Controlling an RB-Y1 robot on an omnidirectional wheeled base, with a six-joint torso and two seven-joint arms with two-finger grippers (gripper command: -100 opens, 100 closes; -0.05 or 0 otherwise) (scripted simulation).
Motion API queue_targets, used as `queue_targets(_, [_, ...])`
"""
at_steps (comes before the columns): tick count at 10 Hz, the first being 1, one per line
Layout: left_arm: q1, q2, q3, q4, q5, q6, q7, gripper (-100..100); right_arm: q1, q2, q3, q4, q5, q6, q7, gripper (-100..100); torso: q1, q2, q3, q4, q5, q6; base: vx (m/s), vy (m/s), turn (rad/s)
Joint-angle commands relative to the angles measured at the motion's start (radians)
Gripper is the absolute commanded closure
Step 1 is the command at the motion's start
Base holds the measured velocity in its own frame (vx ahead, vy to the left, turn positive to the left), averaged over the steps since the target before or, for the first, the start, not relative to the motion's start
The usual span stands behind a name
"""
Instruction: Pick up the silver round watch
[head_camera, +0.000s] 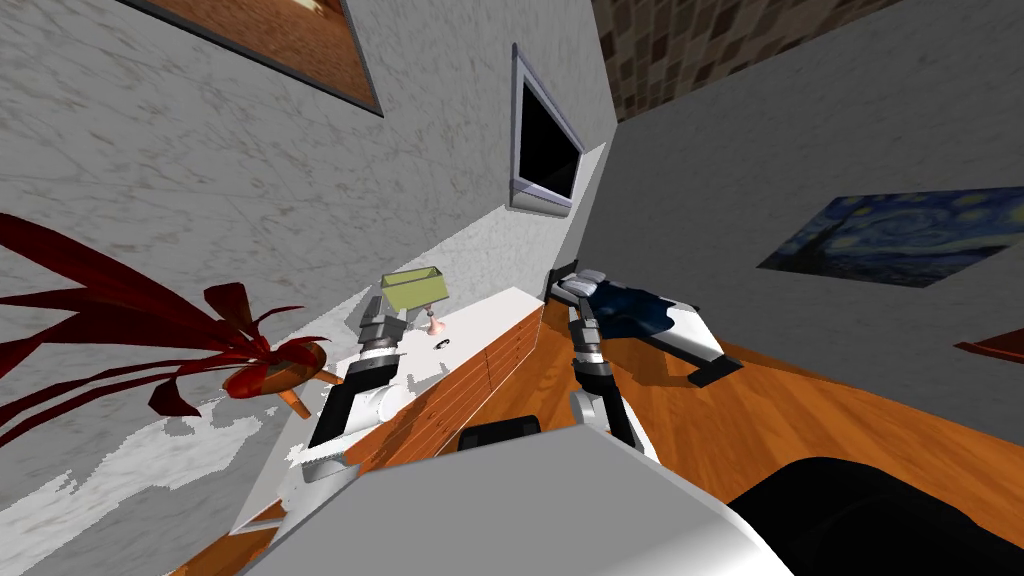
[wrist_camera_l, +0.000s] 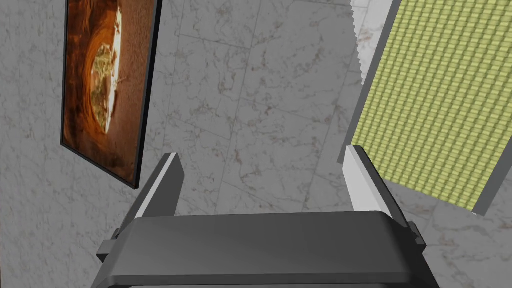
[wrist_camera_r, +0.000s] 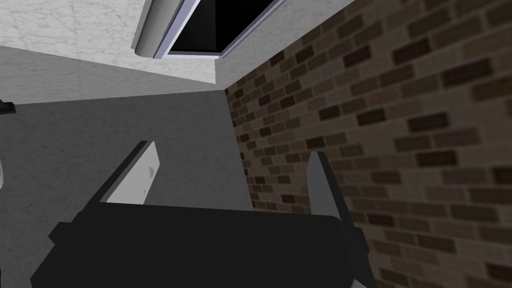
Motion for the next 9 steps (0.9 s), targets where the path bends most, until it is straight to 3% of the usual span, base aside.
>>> queue_targets(1, [-0.047,0.020,0.022,0.050,0.050,0.047,0.015,-100,0.000,0.000,0.000,0.000,0.000,0.000,0.000,0,0.000,0.000,0.000,0.000,0.000,0.000,-0.024,0.017,-0.157])
queue_targets(2, [-0.047,0.020,0.022,0.072,0.055,0.047,0.015,-100,0.000,0.000,0.000,0.000,0.000,0.000,0.000,0,0.000,0.000,0.000,0.000,0.000,0.000,-0.020,0.016,-0.070])
queue_targets(3, [-0.078,0.031,0.035,0.105,0.092,0.075,0.024,-100,0.000,0.000,0.000,0.000,0.000,0.000,0.000,0,0.000,0.000,0.000,0.000,0.000,-0.001,-0.024,0.022,-0.108])
queue_targets(4, [-0.078,0.031,0.035,0.123,0.092,0.075,0.024,-100,0.000,0.000,0.000,0.000,0.000,0.000,0.000,0,0.001,0.000,0.000,0.000,0.000,0.000,-0.018,0.020,-0.047])
queue_targets(5, [-0.110,0.042,0.047,0.158,0.130,0.104,0.033,-100,0.000,0.000,0.000,0.000,0.000,0.000,0.000,0,0.001,0.000,0.000,0.000,0.000,-0.001,-0.019,0.022,-0.098])
queue_targets(6, [-0.110,0.042,0.047,0.176,0.130,0.104,0.033,-100,0.000,0.000,0.000,0.000,0.000,0.000,0.000,0,0.001,0.000,0.000,0.000,0.000,0.000,-0.016,0.020,-0.065])
queue_targets(7, [-0.142,0.053,0.060,0.207,0.169,0.133,0.042,-100,0.000,0.000,0.000,0.000,0.000,0.000,0.000,0,0.001,0.000,0.000,0.000,0.000,0.000,-0.018,0.021,-0.124])
queue_targets(8, [-0.142,0.053,0.060,0.231,0.169,0.133,0.042,-100,0.000,0.000,0.000,0.000,0.000,0.000,0.000,0,0.001,0.000,0.000,0.000,0.000,0.000,-0.017,0.023,-0.065])
queue_targets(9, [-0.174,0.064,0.073,0.269,0.208,0.163,0.052,-100,0.000,0.000,0.000,0.000,0.000,0.000,0.000,0,0.001,0.000,0.000,0.000,0.000,-0.001,-0.021,0.026,-0.116])
